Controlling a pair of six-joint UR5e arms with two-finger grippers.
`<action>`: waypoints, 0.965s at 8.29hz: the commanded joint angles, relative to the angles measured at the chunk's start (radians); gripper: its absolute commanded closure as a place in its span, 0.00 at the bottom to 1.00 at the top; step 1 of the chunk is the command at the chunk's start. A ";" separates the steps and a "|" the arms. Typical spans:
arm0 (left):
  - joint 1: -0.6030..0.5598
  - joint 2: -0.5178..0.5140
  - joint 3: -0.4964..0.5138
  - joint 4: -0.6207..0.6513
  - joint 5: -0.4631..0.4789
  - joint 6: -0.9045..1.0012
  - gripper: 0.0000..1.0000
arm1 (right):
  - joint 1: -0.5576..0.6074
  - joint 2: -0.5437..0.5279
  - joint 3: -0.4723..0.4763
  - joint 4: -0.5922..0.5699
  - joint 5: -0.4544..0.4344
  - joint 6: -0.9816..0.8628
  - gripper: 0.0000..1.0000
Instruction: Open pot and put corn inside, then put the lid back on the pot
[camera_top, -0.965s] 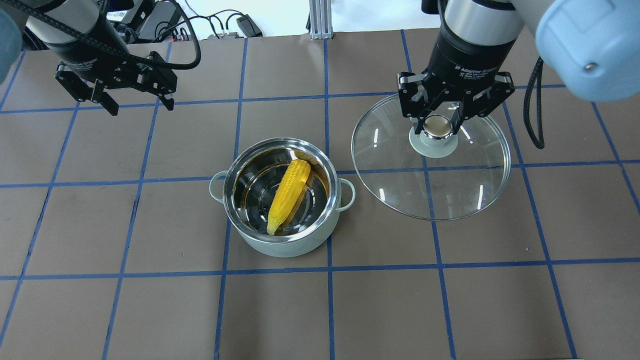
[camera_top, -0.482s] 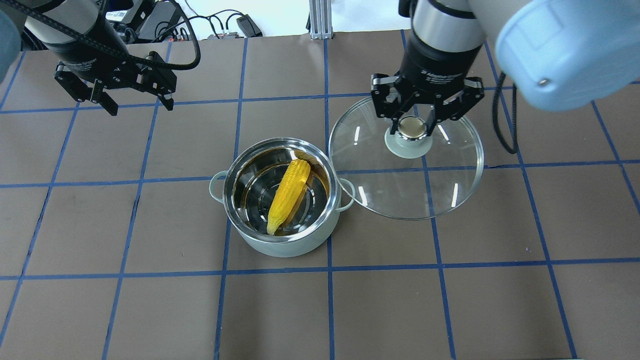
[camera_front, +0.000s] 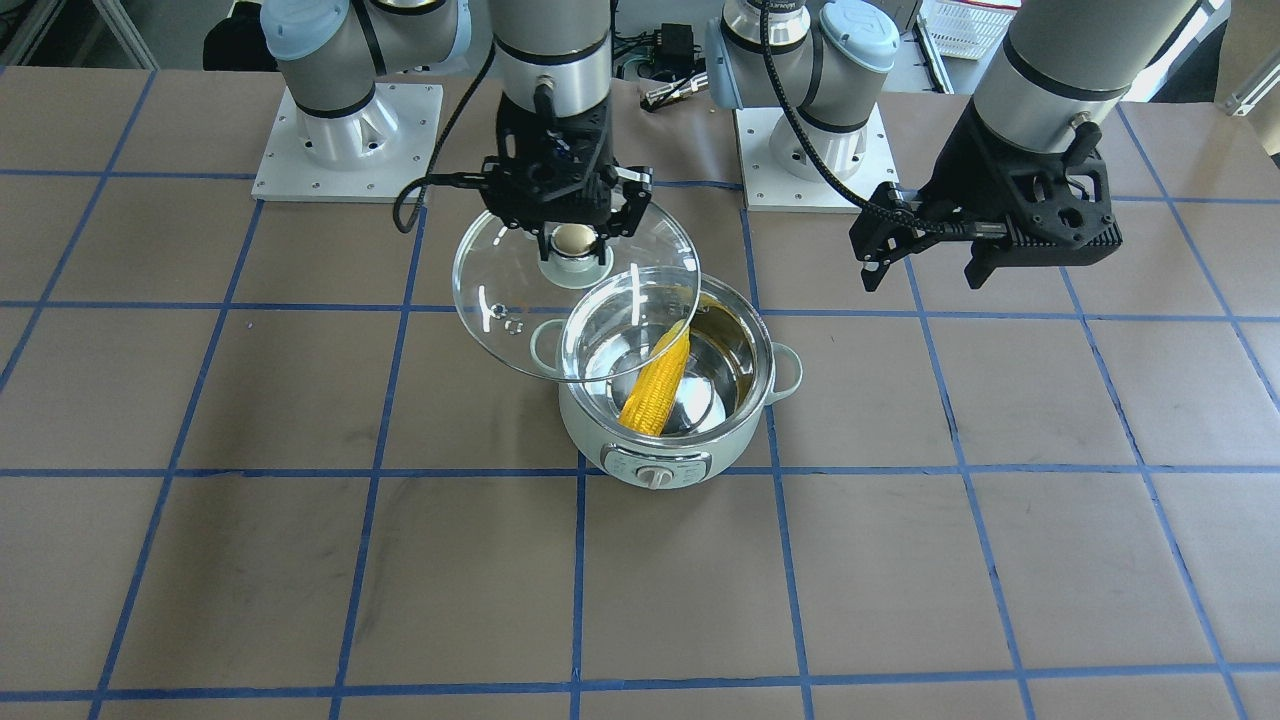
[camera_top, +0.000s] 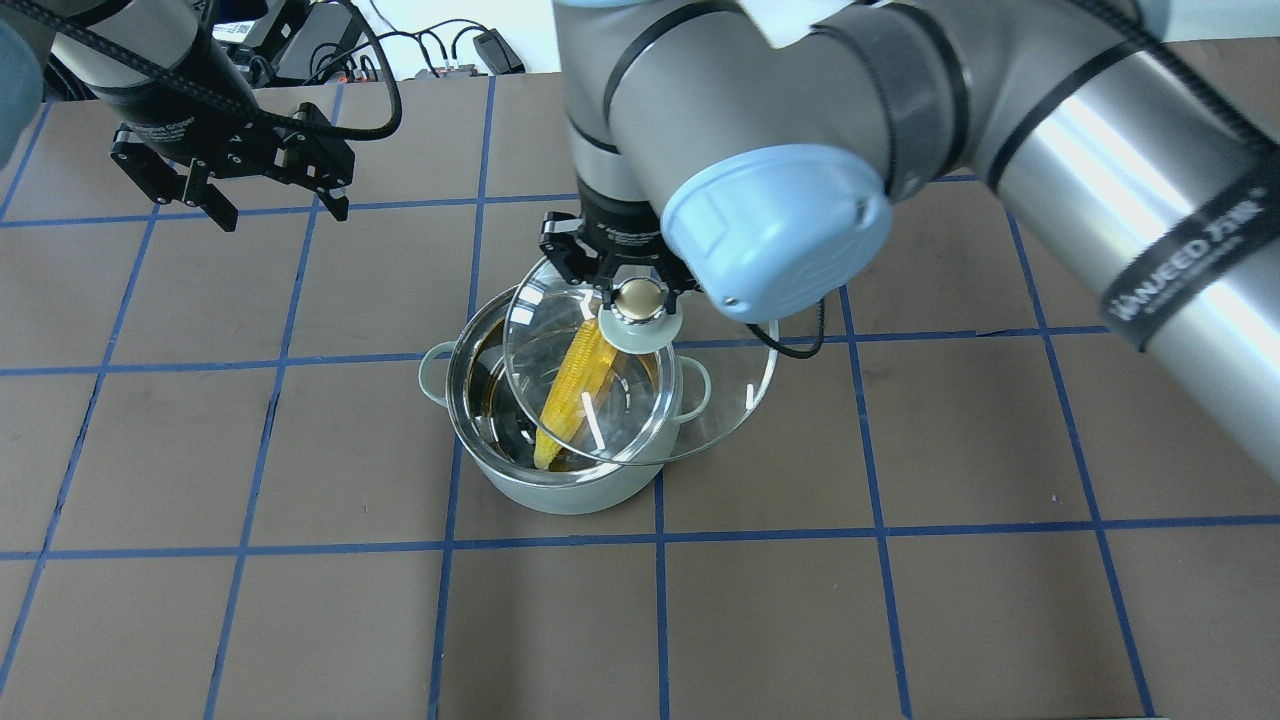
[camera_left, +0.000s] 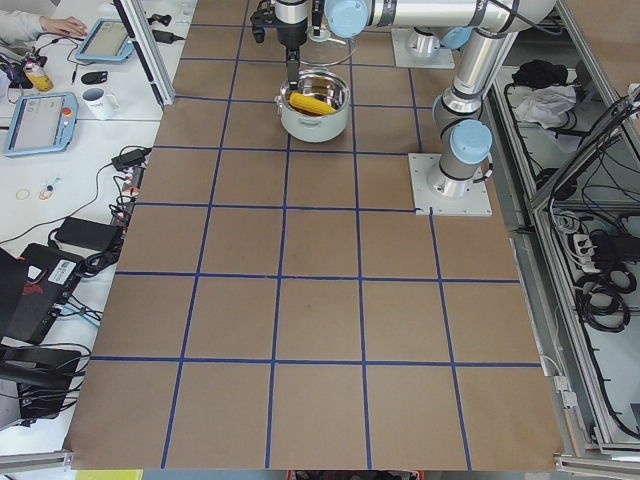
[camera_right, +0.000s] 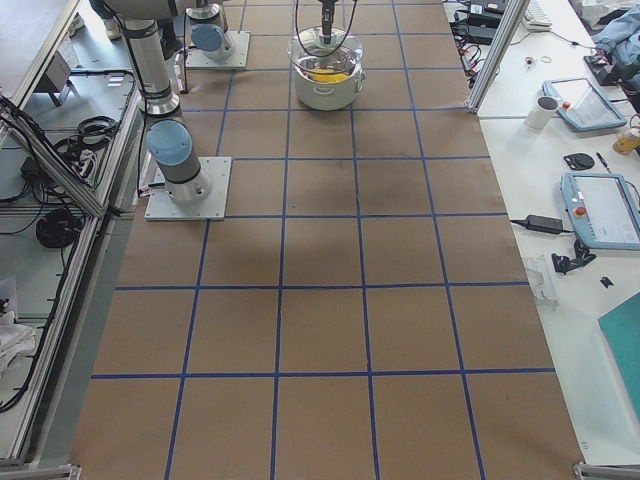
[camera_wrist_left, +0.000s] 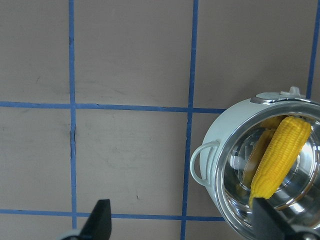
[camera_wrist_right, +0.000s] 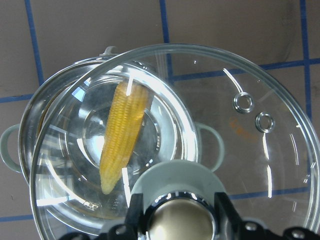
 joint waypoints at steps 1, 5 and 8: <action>0.000 -0.003 0.001 0.004 -0.002 0.001 0.00 | 0.067 0.115 -0.030 -0.118 0.010 0.098 0.86; 0.000 0.002 0.000 -0.002 0.000 0.001 0.00 | 0.094 0.158 -0.034 -0.162 -0.001 0.141 0.88; 0.000 0.002 0.000 -0.015 -0.005 0.001 0.00 | 0.094 0.170 -0.032 -0.166 -0.001 0.138 0.88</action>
